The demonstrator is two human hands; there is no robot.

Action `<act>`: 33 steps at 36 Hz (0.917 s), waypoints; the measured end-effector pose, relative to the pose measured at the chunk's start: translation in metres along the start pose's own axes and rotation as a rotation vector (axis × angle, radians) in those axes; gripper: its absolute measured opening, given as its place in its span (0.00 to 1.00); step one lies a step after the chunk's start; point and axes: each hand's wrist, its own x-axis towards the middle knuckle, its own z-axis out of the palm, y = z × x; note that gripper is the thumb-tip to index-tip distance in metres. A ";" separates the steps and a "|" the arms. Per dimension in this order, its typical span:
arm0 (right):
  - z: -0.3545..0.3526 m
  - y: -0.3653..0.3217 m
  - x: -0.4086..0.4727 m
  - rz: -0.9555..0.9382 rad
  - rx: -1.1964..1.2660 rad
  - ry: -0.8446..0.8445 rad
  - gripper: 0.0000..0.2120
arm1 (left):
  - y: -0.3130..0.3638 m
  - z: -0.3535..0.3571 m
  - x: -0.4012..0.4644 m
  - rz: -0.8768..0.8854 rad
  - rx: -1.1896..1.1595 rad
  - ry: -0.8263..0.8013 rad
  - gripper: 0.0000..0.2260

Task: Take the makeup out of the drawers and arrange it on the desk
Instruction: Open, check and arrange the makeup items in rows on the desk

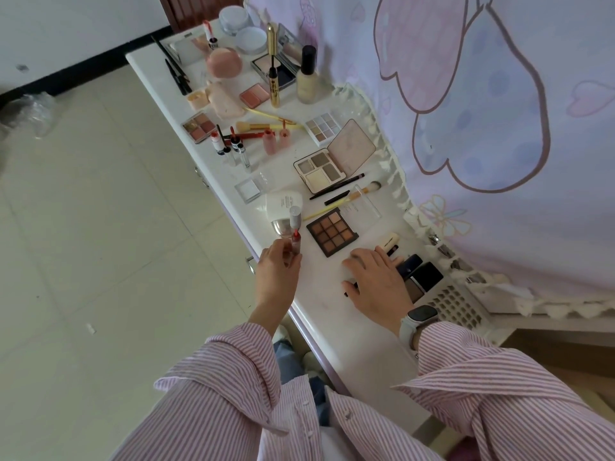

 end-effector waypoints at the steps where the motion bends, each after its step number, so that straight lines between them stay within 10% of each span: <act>1: 0.000 0.000 0.000 0.000 0.000 -0.009 0.15 | 0.000 0.000 0.000 0.000 0.001 -0.001 0.07; 17: -0.016 0.016 0.000 -0.006 -0.023 0.065 0.17 | 0.006 -0.008 -0.011 -0.013 -0.102 0.034 0.17; 33: -0.044 0.030 0.018 -0.028 -0.360 -0.208 0.19 | -0.024 0.004 -0.061 0.180 0.432 0.013 0.19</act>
